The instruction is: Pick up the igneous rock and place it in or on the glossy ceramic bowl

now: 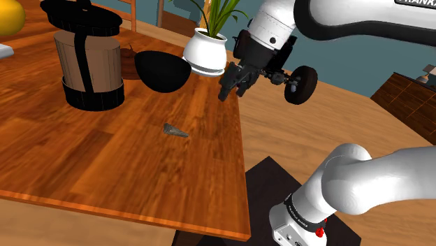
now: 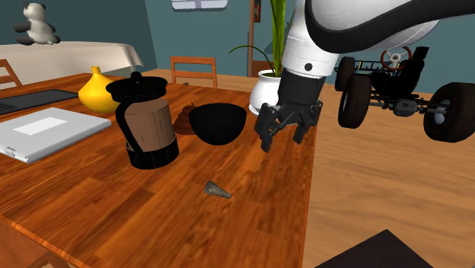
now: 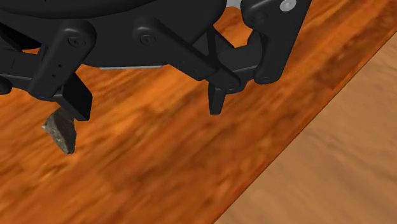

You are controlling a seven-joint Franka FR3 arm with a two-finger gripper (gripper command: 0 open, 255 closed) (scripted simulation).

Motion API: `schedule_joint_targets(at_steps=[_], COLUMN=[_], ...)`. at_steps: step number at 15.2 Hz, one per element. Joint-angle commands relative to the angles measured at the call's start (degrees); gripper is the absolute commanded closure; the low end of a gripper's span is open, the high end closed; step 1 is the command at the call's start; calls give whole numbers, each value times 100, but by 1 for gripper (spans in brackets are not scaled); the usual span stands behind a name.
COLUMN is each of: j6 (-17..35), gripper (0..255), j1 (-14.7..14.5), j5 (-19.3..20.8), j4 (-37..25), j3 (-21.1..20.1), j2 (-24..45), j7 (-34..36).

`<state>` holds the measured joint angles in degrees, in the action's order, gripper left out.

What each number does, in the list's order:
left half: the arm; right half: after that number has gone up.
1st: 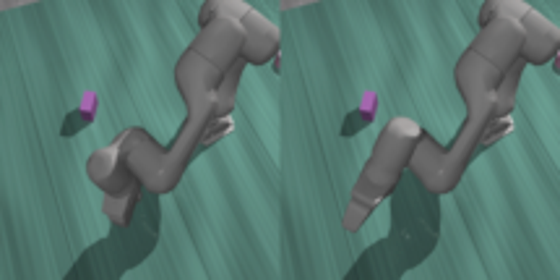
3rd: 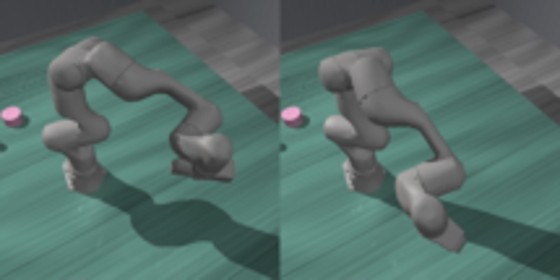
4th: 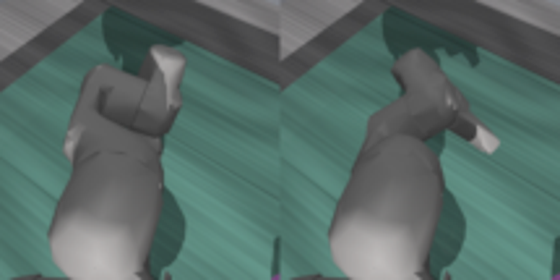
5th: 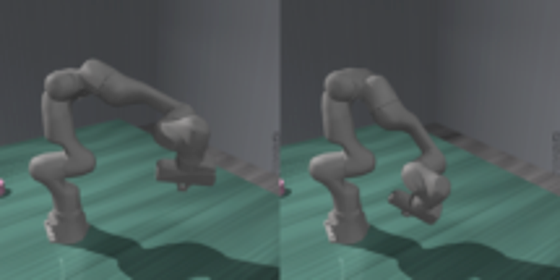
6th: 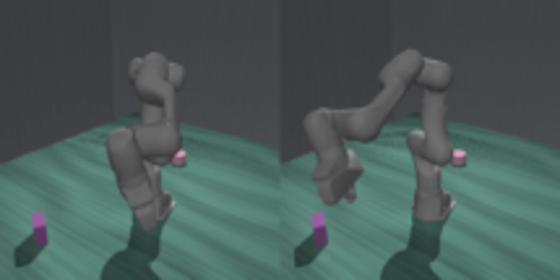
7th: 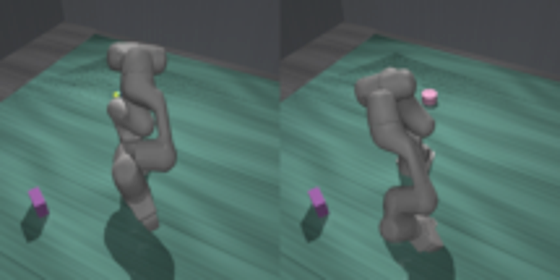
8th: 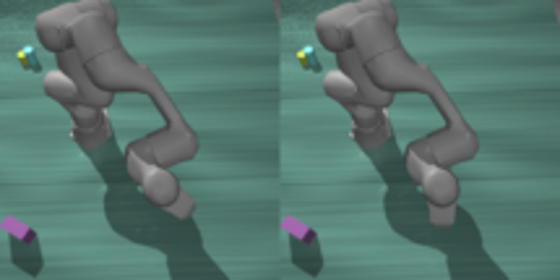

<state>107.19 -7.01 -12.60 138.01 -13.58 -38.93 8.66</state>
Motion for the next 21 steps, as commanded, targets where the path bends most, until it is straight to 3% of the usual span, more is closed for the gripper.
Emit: schedule_joint_targets(at_steps=[1, 11, 21], j6=[319, 1817, 2500], gripper=[0, 0, 0], j1=[-102, -323, -281], j5=[-120, -208, -123], j4=[9, -437, -205], j3=[-233, -1351, -1568], j2=[175, 1504, 1937], j7=[142, 810, 915])
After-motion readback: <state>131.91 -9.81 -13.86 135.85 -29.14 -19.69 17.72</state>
